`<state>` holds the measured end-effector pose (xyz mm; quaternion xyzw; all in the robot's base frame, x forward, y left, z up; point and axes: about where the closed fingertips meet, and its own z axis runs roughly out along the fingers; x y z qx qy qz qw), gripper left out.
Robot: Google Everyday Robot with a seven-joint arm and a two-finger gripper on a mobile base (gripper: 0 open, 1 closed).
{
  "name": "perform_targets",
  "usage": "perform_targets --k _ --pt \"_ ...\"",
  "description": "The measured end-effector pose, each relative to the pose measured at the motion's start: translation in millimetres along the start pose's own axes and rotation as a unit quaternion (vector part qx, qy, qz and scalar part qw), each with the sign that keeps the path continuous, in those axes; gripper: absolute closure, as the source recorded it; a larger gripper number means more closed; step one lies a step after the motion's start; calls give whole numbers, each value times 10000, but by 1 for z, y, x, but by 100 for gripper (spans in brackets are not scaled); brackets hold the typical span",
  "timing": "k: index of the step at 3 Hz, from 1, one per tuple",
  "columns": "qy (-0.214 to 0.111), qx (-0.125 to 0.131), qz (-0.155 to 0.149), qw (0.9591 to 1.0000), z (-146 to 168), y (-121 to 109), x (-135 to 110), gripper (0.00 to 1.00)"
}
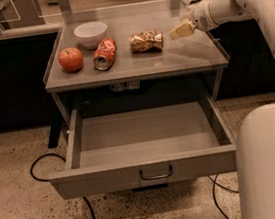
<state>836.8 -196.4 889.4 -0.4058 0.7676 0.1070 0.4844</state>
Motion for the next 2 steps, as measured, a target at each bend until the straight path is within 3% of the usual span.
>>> perform_targets --k 1,2 --pt "0 -1 0 10000 0 0 0 0" --pt "0 -1 0 10000 0 0 0 0"
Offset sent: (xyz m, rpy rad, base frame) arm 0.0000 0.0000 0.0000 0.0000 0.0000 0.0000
